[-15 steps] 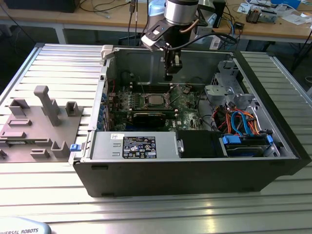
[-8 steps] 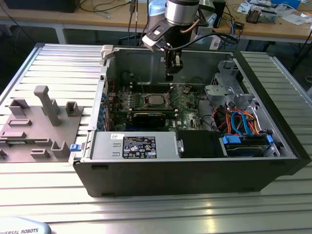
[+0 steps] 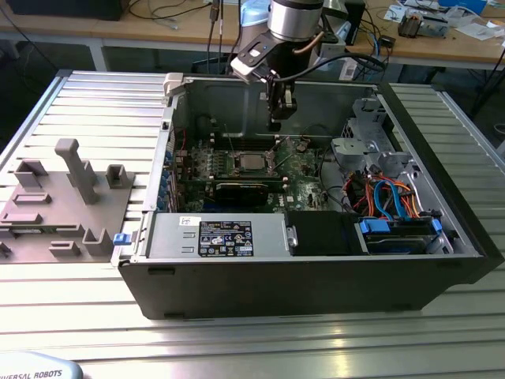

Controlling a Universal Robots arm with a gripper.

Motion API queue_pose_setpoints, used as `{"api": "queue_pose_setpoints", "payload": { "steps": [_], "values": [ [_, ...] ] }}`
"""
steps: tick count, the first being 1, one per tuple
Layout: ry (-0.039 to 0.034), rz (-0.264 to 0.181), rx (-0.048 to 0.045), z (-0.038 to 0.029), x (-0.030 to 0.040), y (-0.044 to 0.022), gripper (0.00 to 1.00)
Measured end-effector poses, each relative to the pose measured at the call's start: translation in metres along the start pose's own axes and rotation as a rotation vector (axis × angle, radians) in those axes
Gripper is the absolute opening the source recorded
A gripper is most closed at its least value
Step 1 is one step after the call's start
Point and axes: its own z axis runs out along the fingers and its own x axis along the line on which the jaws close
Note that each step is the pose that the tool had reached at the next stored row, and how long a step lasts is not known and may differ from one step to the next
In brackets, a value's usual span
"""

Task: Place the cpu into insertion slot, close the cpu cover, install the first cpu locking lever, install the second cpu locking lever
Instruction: 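Close the cpu cover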

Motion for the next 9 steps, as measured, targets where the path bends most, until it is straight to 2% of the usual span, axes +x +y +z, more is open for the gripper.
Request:
{"api": "queue_pose_setpoints", "payload": {
  "steps": [9],
  "values": [
    [0.0000,0.000,0.0000,0.0010,-0.0003,0.0037,0.11]
  ]
}}
